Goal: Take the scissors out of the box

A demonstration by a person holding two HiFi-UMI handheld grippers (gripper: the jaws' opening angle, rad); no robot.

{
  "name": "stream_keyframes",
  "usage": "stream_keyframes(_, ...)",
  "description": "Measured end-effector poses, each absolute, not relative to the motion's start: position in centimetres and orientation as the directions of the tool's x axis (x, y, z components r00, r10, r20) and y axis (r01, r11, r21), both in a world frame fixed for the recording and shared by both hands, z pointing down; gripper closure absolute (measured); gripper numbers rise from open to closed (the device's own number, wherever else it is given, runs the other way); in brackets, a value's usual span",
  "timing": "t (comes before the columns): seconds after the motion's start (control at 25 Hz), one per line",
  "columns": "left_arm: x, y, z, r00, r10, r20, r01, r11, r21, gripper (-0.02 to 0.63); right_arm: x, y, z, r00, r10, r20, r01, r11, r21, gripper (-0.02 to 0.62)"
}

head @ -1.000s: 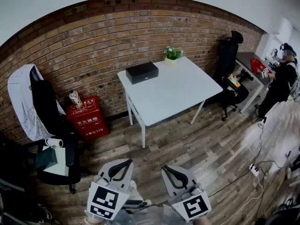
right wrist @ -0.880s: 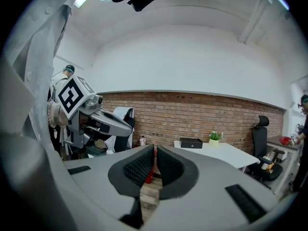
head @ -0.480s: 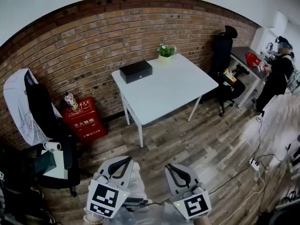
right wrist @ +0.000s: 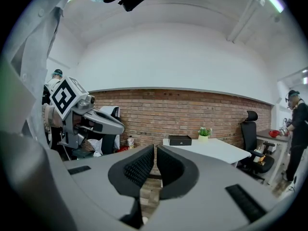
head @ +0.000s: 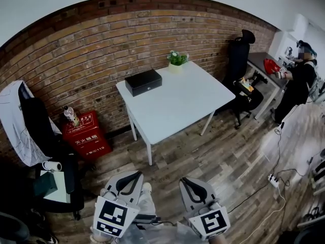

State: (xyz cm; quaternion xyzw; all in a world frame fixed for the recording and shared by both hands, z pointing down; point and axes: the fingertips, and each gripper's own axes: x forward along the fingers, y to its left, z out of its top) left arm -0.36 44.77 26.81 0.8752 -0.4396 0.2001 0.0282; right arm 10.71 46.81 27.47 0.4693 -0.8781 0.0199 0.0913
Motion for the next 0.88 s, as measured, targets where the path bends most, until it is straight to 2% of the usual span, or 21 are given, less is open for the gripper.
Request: stream_keyframes(0.88, -4.6, 22.0, 26.9, 0.547, -0.731, 0.408, -0.768, -0.632, -0.103, 0.589, 6.7, 23.7, 26.9, -0.513, -0.835, 0.197, -0.845, 0.532, 0.052, 0.545)
